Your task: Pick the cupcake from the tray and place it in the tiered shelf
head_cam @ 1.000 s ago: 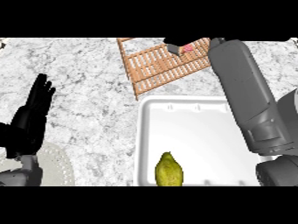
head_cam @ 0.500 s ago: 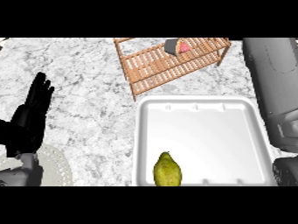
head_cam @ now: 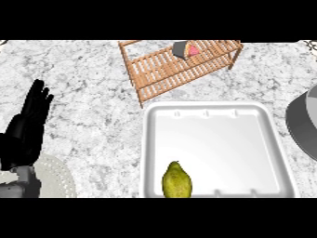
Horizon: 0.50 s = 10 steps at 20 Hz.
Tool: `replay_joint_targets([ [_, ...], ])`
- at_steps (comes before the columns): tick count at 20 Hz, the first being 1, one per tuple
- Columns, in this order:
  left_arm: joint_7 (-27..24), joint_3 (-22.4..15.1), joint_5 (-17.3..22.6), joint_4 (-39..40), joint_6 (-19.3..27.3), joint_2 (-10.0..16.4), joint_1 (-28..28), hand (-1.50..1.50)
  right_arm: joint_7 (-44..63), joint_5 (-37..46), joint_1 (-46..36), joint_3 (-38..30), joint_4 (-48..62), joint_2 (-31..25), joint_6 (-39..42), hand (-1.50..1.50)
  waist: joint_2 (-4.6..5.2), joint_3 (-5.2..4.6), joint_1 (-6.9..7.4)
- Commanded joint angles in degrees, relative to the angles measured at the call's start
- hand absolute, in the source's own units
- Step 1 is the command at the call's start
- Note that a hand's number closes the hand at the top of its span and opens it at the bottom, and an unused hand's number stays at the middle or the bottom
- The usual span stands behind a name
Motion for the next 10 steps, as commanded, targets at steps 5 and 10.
replay_joint_targets([
  [5,-0.5,0.1,-0.4,-0.2,-0.8,0.3,0.7,0.0,-2.1,-9.5,8.8,-4.3,-4.3,-9.3,12.7,-1.5,0.16,0.0,0.42],
  [10,0.8,-0.7,-1.1,-3.3,0.0,-0.5,1.4,0.0,-3.1,-13.0,10.6,-5.3,-3.5,-12.9,15.9,-1.5,0.11,0.0,0.63],
])
